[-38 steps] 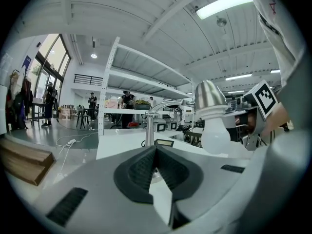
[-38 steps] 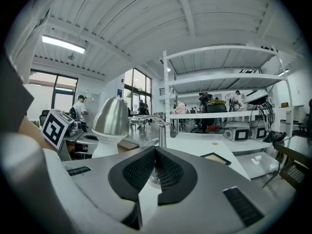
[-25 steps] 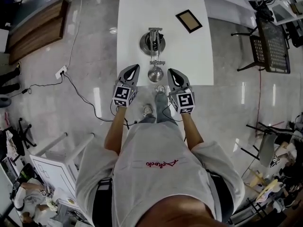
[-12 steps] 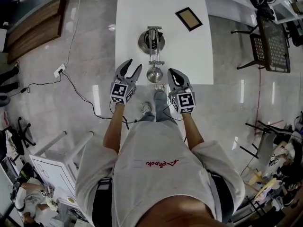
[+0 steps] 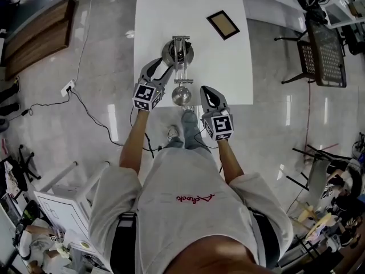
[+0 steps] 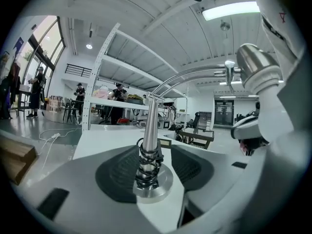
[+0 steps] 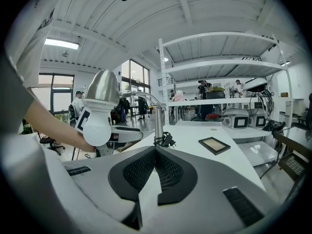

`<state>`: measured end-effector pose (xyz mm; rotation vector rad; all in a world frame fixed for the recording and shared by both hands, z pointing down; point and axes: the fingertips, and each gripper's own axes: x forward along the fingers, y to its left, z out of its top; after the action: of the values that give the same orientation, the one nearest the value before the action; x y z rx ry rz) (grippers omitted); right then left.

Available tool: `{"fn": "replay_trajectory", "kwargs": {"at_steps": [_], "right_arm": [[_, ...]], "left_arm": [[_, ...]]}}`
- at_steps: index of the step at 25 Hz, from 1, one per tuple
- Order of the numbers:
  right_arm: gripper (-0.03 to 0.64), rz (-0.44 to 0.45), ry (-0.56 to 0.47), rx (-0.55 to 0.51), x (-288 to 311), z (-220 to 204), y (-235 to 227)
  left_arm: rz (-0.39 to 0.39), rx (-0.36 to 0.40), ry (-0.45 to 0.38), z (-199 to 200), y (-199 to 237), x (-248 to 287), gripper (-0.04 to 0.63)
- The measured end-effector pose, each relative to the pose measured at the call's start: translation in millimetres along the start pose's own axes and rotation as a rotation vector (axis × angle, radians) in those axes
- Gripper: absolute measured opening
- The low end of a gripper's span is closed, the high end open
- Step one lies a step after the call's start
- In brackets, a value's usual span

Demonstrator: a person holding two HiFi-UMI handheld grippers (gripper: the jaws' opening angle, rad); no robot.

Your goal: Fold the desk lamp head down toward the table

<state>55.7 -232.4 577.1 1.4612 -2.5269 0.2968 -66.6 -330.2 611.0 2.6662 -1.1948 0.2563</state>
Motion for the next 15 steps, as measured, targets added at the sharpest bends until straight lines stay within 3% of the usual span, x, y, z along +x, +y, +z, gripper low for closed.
{"fn": "replay_trajectory", "kwargs": {"at_steps": [15], "right_arm": [[0.018, -0.007, 0.009, 0.011, -1.2, -1.1, -13.8]], "left_arm": [[-0.072, 0.076, -0.015, 33.2, 6.2, 82.4, 0.199]]}}
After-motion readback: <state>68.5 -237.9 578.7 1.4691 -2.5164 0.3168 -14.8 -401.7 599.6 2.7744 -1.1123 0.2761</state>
